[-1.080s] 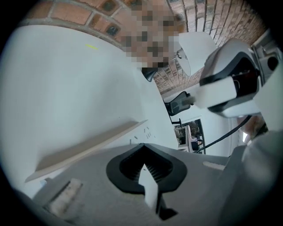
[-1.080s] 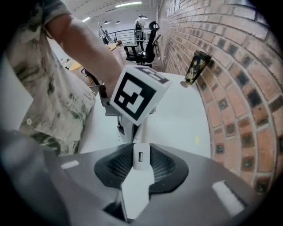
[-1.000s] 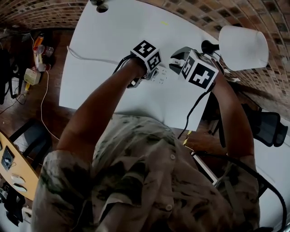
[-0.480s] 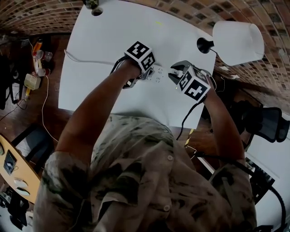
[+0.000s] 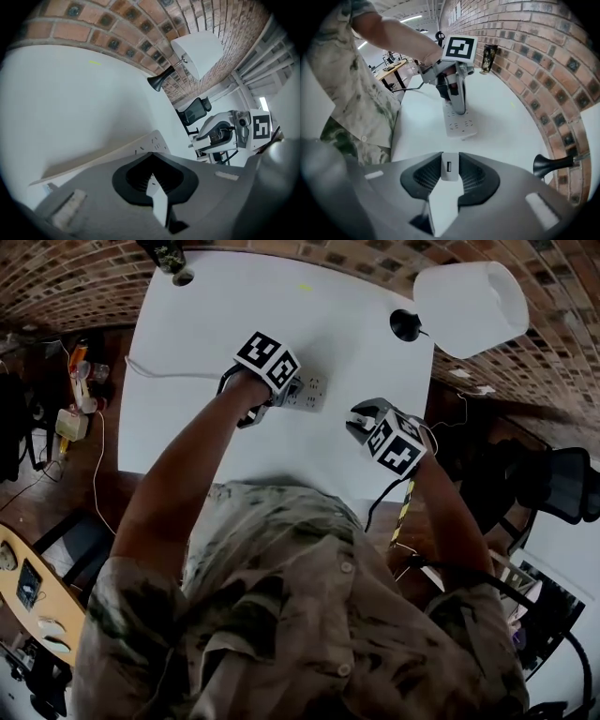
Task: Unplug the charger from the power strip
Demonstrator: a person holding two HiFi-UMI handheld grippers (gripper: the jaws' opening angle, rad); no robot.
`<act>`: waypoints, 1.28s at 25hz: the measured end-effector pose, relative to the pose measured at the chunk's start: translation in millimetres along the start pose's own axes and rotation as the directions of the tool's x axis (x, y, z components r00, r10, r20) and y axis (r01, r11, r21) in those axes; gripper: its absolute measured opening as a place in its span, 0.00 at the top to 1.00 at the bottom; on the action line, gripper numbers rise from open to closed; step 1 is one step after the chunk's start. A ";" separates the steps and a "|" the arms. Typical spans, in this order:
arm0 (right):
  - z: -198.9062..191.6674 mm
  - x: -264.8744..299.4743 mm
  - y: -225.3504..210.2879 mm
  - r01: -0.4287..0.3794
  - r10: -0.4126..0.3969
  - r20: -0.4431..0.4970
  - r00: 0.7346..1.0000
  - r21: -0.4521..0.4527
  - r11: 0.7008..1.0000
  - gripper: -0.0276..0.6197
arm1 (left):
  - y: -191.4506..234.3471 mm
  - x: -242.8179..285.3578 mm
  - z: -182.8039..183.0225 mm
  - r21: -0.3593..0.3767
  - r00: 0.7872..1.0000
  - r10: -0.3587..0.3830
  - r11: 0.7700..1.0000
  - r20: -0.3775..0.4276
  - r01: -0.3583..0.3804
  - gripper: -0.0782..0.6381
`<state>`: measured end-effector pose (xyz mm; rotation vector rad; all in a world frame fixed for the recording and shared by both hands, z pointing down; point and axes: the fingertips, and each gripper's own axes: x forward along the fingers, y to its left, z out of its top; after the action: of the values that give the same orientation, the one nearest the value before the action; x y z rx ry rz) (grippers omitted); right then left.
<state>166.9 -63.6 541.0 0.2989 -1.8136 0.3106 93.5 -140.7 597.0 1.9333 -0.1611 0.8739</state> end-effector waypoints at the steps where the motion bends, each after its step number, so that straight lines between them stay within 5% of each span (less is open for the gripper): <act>1: -5.5 0.9 6.2 -0.006 0.006 0.004 1.000 0.006 1.000 0.80 | -0.3 -1.2 1.2 0.001 1.000 0.007 1.000 0.020 -0.007 0.88; 5: -27.2 1.1 27.6 -0.024 0.022 0.040 0.999 0.042 0.999 0.80 | -15.2 -18.3 18.5 -0.030 0.980 -0.018 0.999 0.197 0.024 0.88; 11: -52.9 -12.1 53.2 -0.032 0.019 0.142 0.990 0.095 0.995 0.79 | -48.1 -62.3 14.9 -0.019 0.906 0.053 0.999 0.420 -0.050 0.89; 22: -85.8 -47.8 81.9 -0.037 -0.008 0.371 0.929 0.113 0.993 0.79 | -153.6 -103.6 -89.8 -0.141 0.690 0.258 0.965 0.676 -0.222 0.89; 24: -87.2 -52.9 91.5 -0.037 -0.011 0.410 0.912 0.111 0.993 0.79 | -173.6 -100.7 -111.6 -0.137 0.681 0.284 0.955 0.675 -0.262 0.89; 27: -85.1 -67.3 114.1 -0.046 -0.018 0.464 0.885 0.128 0.991 0.79 | -199.3 -91.5 -141.2 -0.091 0.703 0.297 0.944 0.646 -0.316 0.89; 32: -89.2 -90.2 153.8 -0.008 -0.059 0.477 0.877 0.138 0.990 0.79 | -213.8 -88.7 -173.9 -0.034 0.707 0.332 0.916 0.625 -0.400 0.89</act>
<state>214.5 115.7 468.0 0.5333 -2.2814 0.3647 37.4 91.3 433.1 2.2740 -0.9466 0.4500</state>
